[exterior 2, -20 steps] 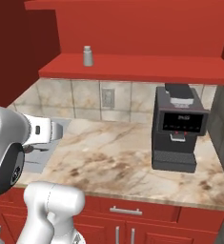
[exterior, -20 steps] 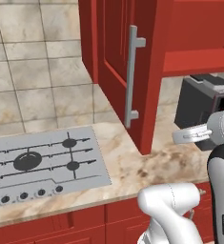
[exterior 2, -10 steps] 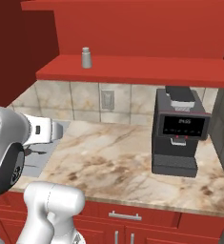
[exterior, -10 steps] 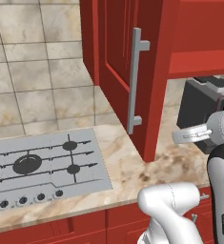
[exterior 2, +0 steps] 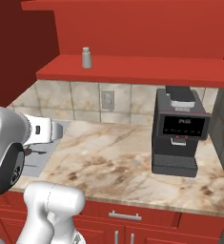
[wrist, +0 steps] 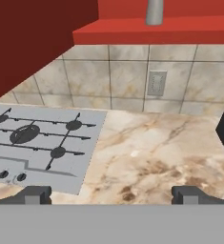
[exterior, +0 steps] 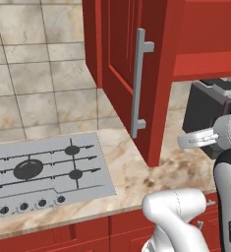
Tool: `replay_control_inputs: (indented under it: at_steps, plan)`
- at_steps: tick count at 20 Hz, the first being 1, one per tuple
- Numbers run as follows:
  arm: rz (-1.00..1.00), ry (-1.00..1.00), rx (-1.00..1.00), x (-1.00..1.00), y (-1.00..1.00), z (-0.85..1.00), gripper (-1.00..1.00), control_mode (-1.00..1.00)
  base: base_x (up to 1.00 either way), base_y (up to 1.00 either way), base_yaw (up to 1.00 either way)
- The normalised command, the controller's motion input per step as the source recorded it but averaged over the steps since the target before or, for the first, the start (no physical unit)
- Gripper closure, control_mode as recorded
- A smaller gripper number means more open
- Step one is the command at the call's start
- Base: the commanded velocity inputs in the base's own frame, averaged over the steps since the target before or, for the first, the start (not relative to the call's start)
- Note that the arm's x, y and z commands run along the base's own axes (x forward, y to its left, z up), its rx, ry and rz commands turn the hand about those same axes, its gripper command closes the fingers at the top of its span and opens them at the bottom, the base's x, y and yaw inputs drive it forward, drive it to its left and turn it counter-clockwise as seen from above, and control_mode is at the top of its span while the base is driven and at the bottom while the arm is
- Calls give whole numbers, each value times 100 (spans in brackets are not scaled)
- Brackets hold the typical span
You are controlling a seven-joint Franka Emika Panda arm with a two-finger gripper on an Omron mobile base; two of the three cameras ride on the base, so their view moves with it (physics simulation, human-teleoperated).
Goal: Take 2 condiments from the cabinet and move them on the counter near the stove.Make sure the condiments are lined up with each other, next to each other.
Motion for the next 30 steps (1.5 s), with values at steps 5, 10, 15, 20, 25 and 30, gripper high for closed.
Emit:
replay_control_inputs:
  at_steps: [5, 10, 15, 20, 25, 30]
  plan:
    - [0, -5, 0, 0, -26, 29, -100, -100, 0, 0, 0]
    - [0, -4, 0, 7, -32, 27, -100, -100, 0, 0, 0]
    - [0, -3, 0, 10, -10, 34, -100, -100, 0, 0, 0]
    - [-2, -8, 0, 26, 0, 30, -100, -100, 0, 0, 0]
    - [-5, -2, 0, 55, 0, 33, -100, -100, 0, 0, 0]
    - [-3, 0, 0, 60, 0, 20, -100, -100, 0, 0, 0]
